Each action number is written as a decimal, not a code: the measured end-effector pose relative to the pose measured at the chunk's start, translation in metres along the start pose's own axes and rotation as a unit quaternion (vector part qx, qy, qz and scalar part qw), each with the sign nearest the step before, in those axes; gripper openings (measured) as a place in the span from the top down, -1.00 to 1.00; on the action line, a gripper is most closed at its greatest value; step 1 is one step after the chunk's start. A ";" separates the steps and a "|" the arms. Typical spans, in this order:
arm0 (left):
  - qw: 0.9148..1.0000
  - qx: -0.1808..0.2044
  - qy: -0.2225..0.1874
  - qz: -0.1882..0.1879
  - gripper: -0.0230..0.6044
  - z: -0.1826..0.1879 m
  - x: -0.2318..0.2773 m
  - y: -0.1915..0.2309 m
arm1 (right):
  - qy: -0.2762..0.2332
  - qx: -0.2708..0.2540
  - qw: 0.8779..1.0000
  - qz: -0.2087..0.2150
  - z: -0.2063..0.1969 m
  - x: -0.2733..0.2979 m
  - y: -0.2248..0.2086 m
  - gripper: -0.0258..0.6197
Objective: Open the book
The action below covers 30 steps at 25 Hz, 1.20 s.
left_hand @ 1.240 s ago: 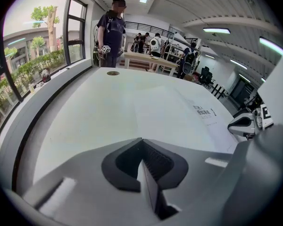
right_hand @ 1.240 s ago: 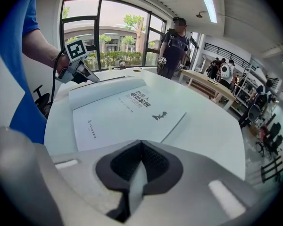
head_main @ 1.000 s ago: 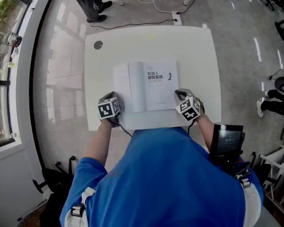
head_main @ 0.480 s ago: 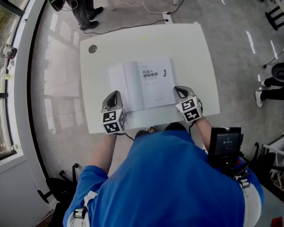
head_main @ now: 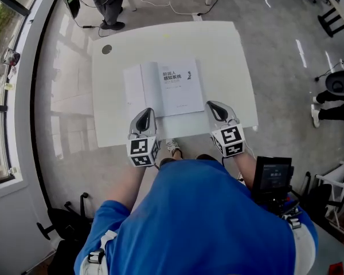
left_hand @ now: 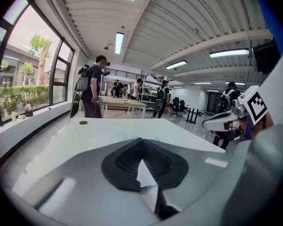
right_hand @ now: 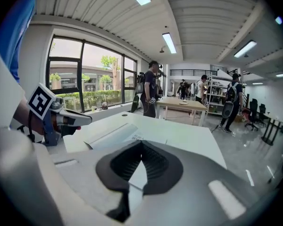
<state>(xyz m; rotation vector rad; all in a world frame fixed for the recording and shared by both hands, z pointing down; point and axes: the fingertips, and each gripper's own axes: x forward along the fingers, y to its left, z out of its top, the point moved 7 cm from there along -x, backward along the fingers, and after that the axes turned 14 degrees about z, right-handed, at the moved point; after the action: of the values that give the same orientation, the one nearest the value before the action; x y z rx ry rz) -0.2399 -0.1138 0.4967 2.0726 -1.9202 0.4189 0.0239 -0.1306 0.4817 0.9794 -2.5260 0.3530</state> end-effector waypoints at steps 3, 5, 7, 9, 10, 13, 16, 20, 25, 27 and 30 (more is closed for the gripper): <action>1.000 0.003 -0.019 0.015 0.91 0.000 -0.033 -0.024 | -0.032 -0.011 0.999 0.010 0.000 -0.032 0.013 0.91; 0.999 0.003 -0.031 0.021 0.91 -0.001 -0.056 -0.043 | -0.049 -0.021 0.998 0.017 -0.004 -0.056 0.020 0.91; 0.999 0.002 -0.039 0.026 0.91 -0.003 -0.077 -0.060 | -0.063 -0.029 0.997 0.022 -0.011 -0.078 0.028 0.91; 0.998 0.001 -0.048 0.031 0.91 -0.004 -0.103 -0.074 | -0.075 -0.033 0.996 0.026 -0.018 -0.102 0.040 0.91; 0.998 0.000 -0.053 0.033 0.91 -0.004 -0.120 -0.080 | -0.080 -0.035 0.996 0.027 -0.020 -0.117 0.049 0.91; 0.997 -0.002 -0.066 0.040 0.91 0.000 -0.176 -0.093 | -0.091 -0.042 0.995 0.032 -0.022 -0.161 0.082 0.91; 0.997 0.003 -0.073 0.040 0.91 -0.007 -0.194 -0.104 | -0.102 -0.044 0.993 0.029 -0.026 -0.177 0.089 0.91; 0.997 0.009 -0.073 0.035 0.91 -0.018 -0.192 -0.110 | -0.110 -0.036 0.993 0.024 -0.040 -0.179 0.086 0.91; 0.997 0.012 -0.071 0.022 0.91 -0.017 -0.183 -0.112 | -0.113 -0.033 0.993 0.007 -0.039 -0.182 0.084 0.91; 0.997 0.012 -0.071 0.017 0.91 -0.015 -0.183 -0.113 | -0.112 -0.034 0.993 0.003 -0.040 -0.182 0.085 0.91; 0.997 0.014 -0.075 0.012 0.91 -0.015 -0.180 -0.116 | -0.111 -0.035 0.993 0.003 -0.045 -0.180 0.084 0.91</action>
<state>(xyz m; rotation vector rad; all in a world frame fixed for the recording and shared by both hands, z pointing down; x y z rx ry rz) -0.1378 0.0657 0.4379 2.1552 -2.0369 0.3044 0.0993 0.0517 0.4320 1.0342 -2.7191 0.1641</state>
